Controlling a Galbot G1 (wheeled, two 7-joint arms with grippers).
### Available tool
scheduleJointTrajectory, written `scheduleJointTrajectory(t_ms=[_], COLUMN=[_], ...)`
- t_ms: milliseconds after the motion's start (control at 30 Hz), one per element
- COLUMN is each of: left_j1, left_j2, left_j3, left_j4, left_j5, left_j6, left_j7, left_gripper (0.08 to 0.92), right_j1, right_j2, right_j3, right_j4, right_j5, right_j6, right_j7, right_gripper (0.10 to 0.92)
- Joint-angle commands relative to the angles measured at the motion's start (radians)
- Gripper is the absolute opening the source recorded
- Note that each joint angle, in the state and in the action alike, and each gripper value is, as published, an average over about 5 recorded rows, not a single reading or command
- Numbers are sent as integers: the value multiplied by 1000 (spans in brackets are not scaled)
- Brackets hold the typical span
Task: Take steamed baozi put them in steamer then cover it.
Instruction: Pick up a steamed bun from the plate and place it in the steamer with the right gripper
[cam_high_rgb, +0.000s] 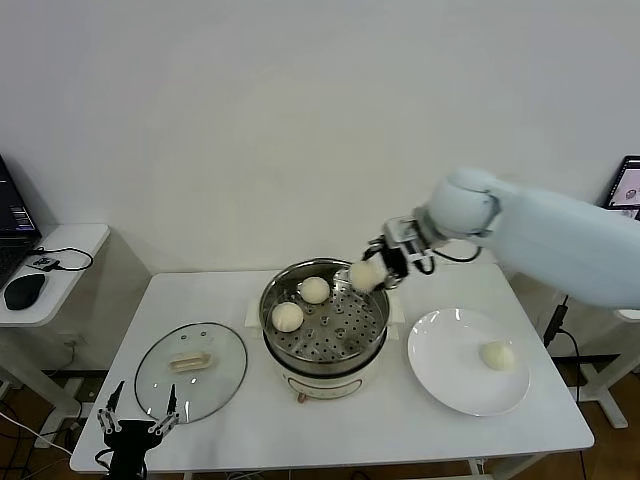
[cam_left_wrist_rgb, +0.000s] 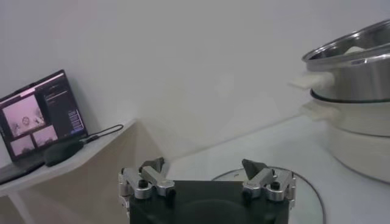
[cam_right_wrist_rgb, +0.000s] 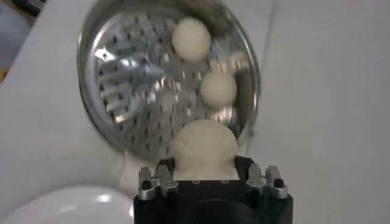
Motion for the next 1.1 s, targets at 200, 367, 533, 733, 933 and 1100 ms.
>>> scheduleJointTrajectory(t_ms=[200, 367, 533, 733, 933, 1100], left_j1=[-8, -11, -13, -17, -18, -17], left_j2=[-1, 0, 3, 0, -3, -2], left_j3=[-11, -9, -3, -1, 0, -2], left_j4=[14, 15, 15, 24, 29, 27], left_j5=[-13, -22, -33, -32, -31, -29], left_j6=[-1, -1, 1, -2, -6, -5], left_j7=[-1, 0, 1, -1, -3, -3], left_gripper=[823, 823, 823, 823, 823, 823], right_j1=[-12, -9, -9, -3, -12, 0], right_j2=[258, 277, 284, 275, 257, 226], right_j3=[-156, -176, -193, -205, -203, -177], right_j4=[-114, -124, -117, -99, -96, -82], right_j5=[-117, -157, -178, -205, -214, -194], right_j6=[318, 373, 403, 419, 421, 408], right_j7=[-31, -59, -78, -112, -97, -81], right_gripper=[619, 619, 626, 628, 629, 714])
